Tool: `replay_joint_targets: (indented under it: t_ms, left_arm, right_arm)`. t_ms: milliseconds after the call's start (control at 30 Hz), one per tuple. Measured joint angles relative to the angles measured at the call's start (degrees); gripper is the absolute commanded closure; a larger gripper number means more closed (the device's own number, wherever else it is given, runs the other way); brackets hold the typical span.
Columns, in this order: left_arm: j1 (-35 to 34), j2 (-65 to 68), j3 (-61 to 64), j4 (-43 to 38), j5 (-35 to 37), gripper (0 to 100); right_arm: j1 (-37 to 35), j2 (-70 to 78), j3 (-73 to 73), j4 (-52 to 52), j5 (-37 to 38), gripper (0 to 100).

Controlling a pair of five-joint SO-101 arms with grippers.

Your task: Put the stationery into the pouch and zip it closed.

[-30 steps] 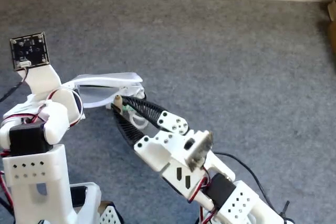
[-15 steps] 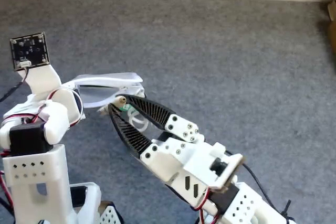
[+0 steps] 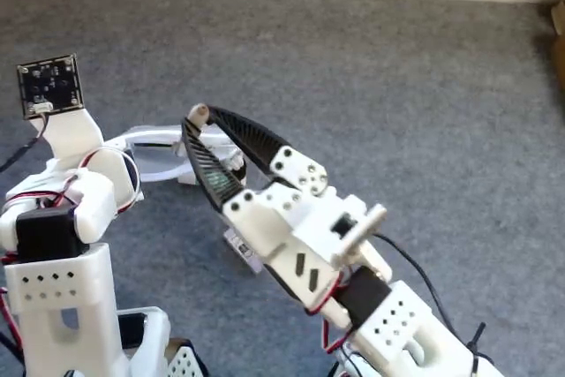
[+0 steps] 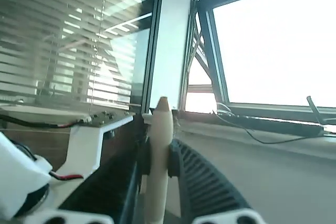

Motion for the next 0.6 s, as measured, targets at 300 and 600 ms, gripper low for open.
replay_joint_targets:
  t_ms: [300, 600]
  left_arm:
    - [0.00, 0.00, 0.00, 0.00, 0.00, 99]
    - [0.00, 0.00, 0.00, 0.00, 0.00, 99]
  right_arm:
    - [0.09, 3.87, 2.20, 0.00, 0.00, 99.3]
    - [0.09, 3.87, 7.56, 0.00, 0.00, 91.3]
